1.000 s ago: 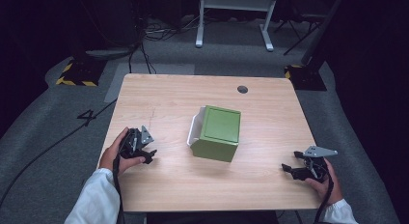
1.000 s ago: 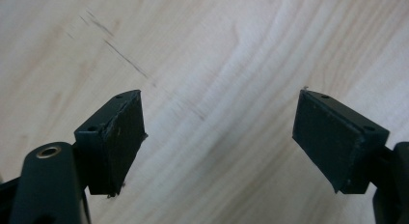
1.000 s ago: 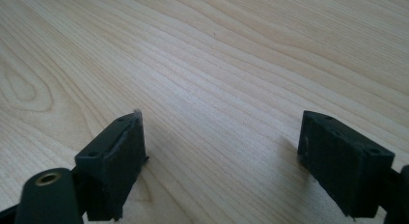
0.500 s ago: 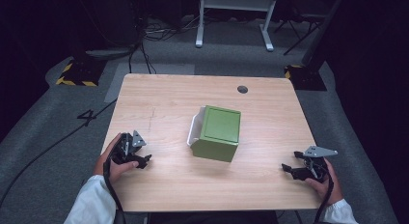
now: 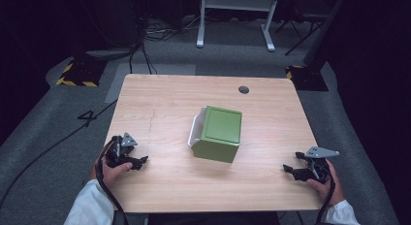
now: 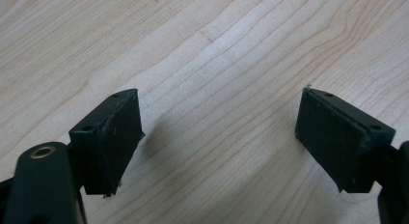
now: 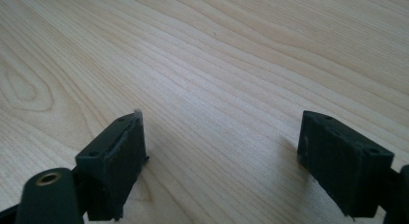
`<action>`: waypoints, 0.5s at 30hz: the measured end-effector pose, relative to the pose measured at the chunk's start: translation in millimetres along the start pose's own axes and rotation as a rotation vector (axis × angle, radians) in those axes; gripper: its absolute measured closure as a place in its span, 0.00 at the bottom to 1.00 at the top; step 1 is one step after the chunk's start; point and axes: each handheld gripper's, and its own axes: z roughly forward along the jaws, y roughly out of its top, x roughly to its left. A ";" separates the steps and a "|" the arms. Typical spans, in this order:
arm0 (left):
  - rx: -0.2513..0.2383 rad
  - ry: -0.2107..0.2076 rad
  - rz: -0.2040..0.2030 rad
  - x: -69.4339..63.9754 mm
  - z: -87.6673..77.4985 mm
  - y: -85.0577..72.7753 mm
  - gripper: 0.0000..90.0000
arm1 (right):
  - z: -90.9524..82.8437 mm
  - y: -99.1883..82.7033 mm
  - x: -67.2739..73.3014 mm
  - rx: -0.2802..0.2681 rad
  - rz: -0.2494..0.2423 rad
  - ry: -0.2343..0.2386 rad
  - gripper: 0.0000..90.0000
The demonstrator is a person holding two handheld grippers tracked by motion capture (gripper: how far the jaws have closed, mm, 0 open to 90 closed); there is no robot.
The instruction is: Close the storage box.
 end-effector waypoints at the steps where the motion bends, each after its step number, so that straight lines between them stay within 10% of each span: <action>1: -0.004 -0.009 -0.009 1.1 -0.1 -1.3 0.19 | 0.0 0.0 -0.1 0.000 0.000 0.000 0.19; 15: -0.117 0.008 -0.067 -8.6 -2.7 -22.2 0.18 | 0.2 0.1 -0.1 -0.001 -0.004 0.003 0.19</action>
